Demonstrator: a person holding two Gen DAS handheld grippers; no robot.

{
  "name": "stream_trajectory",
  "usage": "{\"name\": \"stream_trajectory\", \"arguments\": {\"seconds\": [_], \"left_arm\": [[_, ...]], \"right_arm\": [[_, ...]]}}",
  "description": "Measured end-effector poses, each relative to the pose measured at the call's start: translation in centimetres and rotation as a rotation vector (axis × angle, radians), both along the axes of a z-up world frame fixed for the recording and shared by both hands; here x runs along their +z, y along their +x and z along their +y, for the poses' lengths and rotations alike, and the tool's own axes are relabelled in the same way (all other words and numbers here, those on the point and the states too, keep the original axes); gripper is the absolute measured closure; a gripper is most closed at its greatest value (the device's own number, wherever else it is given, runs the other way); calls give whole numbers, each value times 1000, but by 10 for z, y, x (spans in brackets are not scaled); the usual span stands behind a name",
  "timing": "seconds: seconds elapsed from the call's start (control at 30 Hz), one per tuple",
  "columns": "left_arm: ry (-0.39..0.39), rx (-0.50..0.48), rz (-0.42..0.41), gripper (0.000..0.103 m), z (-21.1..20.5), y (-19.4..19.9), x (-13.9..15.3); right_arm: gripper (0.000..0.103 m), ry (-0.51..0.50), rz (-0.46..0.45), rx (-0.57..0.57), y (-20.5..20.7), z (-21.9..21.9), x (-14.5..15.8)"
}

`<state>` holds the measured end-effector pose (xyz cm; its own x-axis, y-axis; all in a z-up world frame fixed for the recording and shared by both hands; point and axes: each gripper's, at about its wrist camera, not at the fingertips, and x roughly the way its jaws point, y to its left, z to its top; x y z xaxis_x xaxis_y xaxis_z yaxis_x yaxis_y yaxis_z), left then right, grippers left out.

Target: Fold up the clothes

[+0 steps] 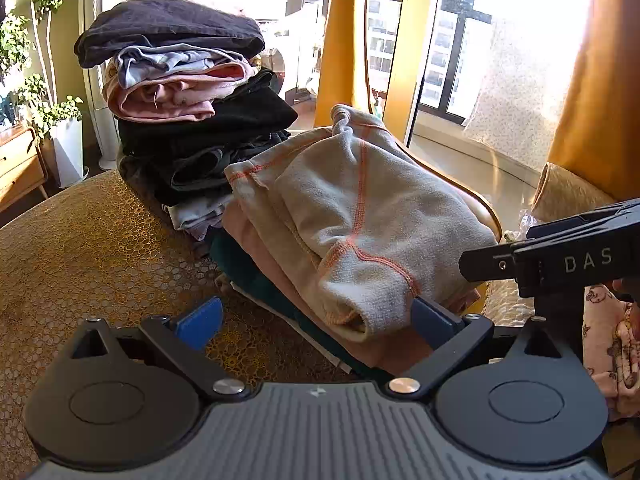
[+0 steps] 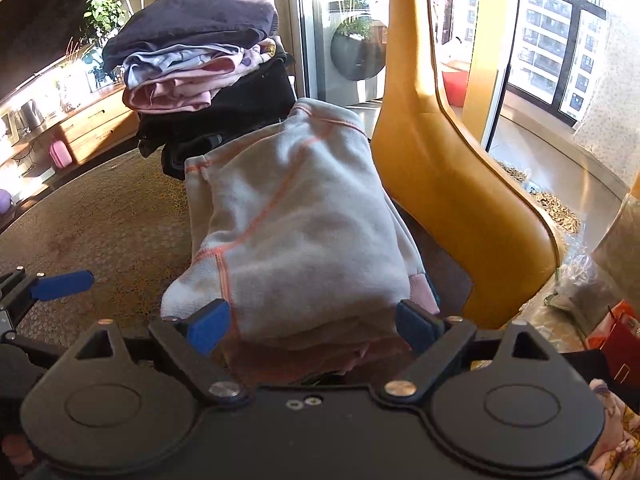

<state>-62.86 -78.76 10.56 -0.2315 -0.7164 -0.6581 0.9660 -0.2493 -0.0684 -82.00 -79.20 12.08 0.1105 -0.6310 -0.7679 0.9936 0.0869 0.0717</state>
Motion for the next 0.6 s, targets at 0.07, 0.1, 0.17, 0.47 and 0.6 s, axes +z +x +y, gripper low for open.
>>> {"name": "stream_trajectory", "arguments": {"seconds": [0.07,0.1,0.17,0.47,0.6], "left_arm": [[5,2,-8,2,-2,0,0],[7,4,-12,2,-3,0,1],[7,7,-21,2,-5,0,2],[4,27,-12,2,-5,9,9],[-3,39,-17,2,-5,14,12]], "right_arm": [[0,8,8,2,1,0,-1],[0,11,12,3,2,0,-2],[0,10,9,-2,1,0,-1],[0,-4,35,-56,-16,-2,2],[0,7,37,-40,-14,2,-1]]}}
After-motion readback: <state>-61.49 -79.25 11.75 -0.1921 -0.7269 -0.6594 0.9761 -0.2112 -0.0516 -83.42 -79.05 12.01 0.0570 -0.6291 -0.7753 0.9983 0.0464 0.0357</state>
